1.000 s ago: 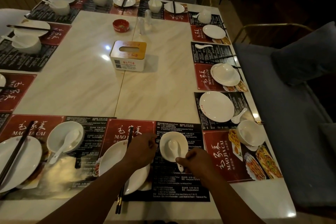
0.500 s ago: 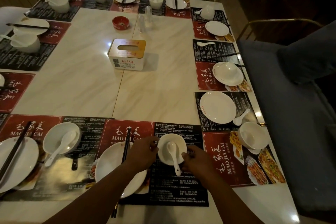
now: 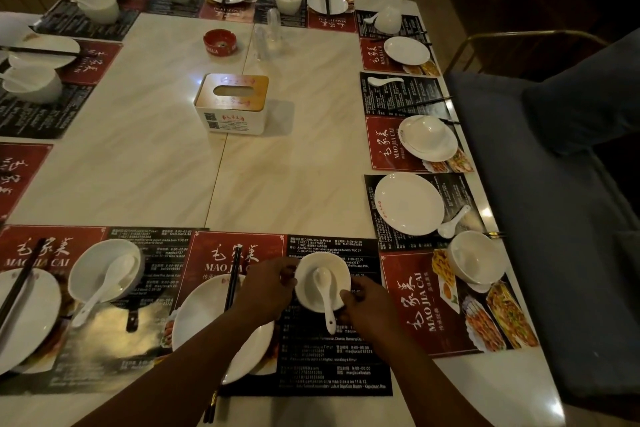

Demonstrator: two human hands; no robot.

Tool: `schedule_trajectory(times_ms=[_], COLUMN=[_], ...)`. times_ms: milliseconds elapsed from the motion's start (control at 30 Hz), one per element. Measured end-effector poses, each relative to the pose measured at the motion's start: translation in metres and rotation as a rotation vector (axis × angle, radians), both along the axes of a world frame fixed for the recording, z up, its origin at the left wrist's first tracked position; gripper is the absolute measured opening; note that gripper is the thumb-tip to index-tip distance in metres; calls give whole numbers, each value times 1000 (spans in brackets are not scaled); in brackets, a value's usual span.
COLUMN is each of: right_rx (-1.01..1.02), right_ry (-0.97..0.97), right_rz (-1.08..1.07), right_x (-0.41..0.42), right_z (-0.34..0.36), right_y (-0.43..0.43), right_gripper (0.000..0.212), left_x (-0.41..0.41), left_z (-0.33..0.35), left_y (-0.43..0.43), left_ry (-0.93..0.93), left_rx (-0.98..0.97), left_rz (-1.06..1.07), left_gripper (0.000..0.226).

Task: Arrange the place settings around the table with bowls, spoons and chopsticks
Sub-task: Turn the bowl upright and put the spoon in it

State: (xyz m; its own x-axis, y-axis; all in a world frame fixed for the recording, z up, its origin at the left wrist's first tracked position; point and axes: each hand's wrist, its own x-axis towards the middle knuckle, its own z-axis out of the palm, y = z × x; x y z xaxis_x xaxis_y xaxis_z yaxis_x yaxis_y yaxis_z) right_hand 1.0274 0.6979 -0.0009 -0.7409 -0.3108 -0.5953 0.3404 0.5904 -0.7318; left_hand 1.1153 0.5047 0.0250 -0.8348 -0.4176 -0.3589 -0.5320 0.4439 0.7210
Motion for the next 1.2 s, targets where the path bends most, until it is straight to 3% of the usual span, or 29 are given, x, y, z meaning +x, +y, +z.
schedule_trajectory(times_ms=[633, 800, 900, 1200], right_rx=[29, 21, -32, -59], right_ry=[-3, -193, -320, -290], right_rz=[5, -47, -51, -96], right_x=[7, 16, 23, 34], right_z=[5, 26, 35, 34], right_y=[-1, 3, 8, 3], right_gripper=[31, 29, 39, 48], left_x=[4, 6, 6, 12], left_z=[0, -2, -3, -5], left_y=[-1, -1, -1, -3], left_ry=[8, 25, 27, 64], left_rx=[-24, -6, 0, -13], left_rz=[-8, -10, -19, -50], left_gripper=[38, 39, 39, 37])
